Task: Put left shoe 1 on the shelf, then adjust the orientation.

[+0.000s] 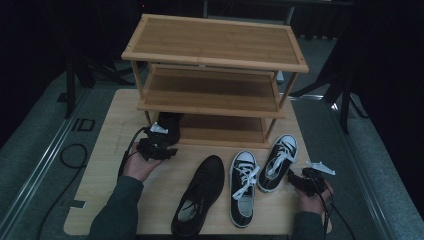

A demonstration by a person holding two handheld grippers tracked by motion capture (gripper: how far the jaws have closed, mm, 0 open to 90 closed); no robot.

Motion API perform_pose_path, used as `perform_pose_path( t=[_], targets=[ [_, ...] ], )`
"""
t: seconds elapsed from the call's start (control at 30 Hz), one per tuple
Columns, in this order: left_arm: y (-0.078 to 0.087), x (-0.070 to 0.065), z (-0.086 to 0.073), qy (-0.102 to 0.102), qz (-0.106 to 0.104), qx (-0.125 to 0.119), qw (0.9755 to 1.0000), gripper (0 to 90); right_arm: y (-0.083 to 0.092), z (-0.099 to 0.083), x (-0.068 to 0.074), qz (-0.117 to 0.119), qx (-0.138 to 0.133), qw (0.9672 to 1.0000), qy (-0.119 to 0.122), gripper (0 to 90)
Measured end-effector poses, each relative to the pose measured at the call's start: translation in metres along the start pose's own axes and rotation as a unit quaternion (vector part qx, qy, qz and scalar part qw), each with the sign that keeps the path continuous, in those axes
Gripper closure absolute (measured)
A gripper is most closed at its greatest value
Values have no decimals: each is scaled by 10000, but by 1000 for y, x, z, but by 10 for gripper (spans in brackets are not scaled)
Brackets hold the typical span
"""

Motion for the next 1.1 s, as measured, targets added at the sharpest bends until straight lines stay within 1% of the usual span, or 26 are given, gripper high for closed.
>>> perform_pose_path(
  t=[0.07,0.13,0.2,0.23,0.3,0.37,0.43,0.5,0.6,0.67,0.7,0.77,0.87,0.93,1.03,1.1],
  targets=[
    [1,-4,0,-61,-75,20,10000,502,0,0,0,0,0,10000,1,296],
    [2,-9,1,-141,-213,41,9997,494,0,0,0,1,2,10000,0,296],
    [4,-13,2,-154,-401,16,9991,493,0,0,0,1,1,10000,-1,296],
    [5,-14,3,-165,-445,7,9989,493,0,0,0,0,0,10000,0,296],
    [6,-18,3,-202,-492,24,9986,494,0,0,0,1,1,10000,0,296],
    [8,-21,3,-257,-486,71,9985,494,0,0,0,0,1,10000,0,296],
    [9,-25,3,-300,-575,83,9979,496,0,0,0,0,0,10000,0,296],
    [10,-29,4,-365,-618,86,9974,509,0,0,0,1,1,10000,0,296],
    [12,-36,5,-435,-744,90,9962,557,0,0,0,-4,-1,10000,1,296],
    [13,-41,6,-502,-857,97,9950,567,0,0,0,-3,-1,10000,2,296],
    [13,-44,6,-503,-925,93,9944,573,0,0,0,-3,-2,10000,2,297],
    [15,-50,6,-560,-1008,117,9933,576,0,0,0,-3,-1,10000,2,296],
    [18,-57,6,-625,-1047,203,9923,575,0,0,0,-3,-2,10000,3,296],
    [20,-60,5,-671,-1035,273,9920,575,0,0,0,-3,-1,10000,3,296],
    [21,-63,5,-644,-1019,317,9922,575,0,0,0,-2,-2,10000,3,296],
    [21,-65,5,-660,-1021,359,9919,575,0,0,0,-3,-2,10000,3,297]
  ],
)
Point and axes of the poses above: each handheld gripper's, and its own axes: y roughly backward along the jaws, z roughly out of its top, x roughly to its left, the point moved 5 cm from there along -y, roughly forward along the jaws, and after that the axes turned 15 degrees about -z, right-handed, at the moved point
